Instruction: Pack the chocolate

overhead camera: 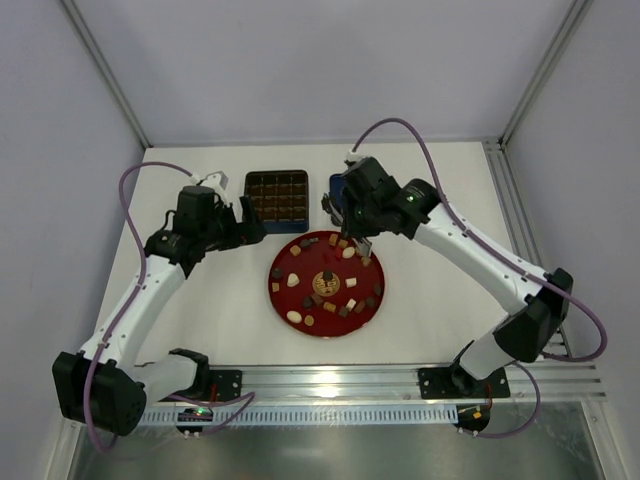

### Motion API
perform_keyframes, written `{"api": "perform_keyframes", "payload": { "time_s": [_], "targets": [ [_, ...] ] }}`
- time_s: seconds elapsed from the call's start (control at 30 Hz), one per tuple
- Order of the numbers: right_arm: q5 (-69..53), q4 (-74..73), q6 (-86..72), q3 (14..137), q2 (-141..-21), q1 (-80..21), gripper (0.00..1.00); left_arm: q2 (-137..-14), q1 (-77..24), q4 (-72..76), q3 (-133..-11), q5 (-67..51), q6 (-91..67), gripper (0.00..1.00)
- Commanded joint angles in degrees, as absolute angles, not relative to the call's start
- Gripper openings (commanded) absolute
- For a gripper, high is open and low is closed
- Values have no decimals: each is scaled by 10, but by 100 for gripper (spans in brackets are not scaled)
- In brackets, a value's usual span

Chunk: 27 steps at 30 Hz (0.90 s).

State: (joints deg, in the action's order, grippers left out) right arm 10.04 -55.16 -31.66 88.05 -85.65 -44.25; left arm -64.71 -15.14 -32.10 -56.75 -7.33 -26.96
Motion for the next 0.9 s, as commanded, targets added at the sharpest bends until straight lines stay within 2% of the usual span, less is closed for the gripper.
{"api": "perform_keyframes", "payload": {
  "time_s": [0.0, 0.2, 0.37, 0.7, 0.87],
  "targets": [
    [122, -504, -254, 984, -915, -443, 17, -621, -150, -322, -573, -41, -265, 100],
    [95, -434, -209, 1112, -1044, -426, 17, -599, -146, -330, -579, 54, -271, 100],
    [64, -368, -185, 1177, -1123, -425, 17, -583, -100, -349, -582, 118, -296, 100],
    [31, -256, -169, 1198, -1201, -428, 17, -570, -84, -355, -574, 154, -302, 100],
    [41, -250, -157, 1224, -1232, -440, 17, -570, -83, -356, -572, 151, -302, 100]
  ]
}}
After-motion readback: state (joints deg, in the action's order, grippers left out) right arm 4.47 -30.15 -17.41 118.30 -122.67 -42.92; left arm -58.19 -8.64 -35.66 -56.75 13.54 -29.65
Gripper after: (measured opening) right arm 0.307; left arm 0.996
